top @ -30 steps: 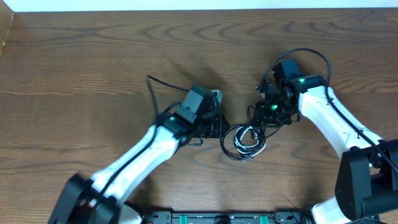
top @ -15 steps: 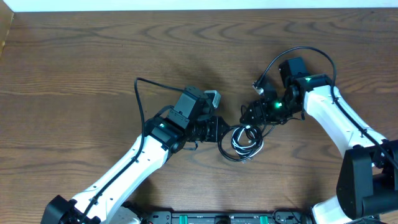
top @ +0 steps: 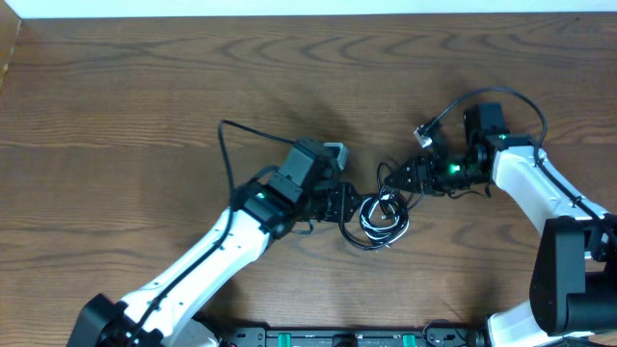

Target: Untangle cables

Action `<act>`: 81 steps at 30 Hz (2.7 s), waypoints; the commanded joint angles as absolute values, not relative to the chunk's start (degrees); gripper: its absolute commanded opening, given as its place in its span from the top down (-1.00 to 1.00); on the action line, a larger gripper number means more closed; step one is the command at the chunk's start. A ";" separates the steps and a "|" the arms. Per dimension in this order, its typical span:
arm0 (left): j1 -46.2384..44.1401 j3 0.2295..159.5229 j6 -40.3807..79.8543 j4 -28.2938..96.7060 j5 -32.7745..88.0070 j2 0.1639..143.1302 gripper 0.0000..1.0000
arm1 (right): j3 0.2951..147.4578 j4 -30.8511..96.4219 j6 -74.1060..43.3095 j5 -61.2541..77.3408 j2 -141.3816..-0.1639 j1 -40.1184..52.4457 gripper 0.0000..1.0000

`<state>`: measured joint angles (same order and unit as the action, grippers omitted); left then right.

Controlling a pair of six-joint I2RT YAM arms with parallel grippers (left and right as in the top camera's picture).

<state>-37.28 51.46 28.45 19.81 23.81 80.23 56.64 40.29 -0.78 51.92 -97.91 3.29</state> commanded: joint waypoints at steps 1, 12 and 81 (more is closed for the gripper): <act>-39.18 51.33 27.53 17.08 19.84 83.68 0.14 | 54.26 38.17 0.12 59.79 -97.08 2.00 -0.06; -40.84 51.33 27.46 2.96 19.86 94.28 0.14 | 54.04 37.98 0.99 60.18 -97.08 1.58 -0.07; -42.94 51.33 27.00 -3.51 10.59 98.78 0.86 | 54.04 38.24 2.94 59.92 -97.08 0.56 -0.07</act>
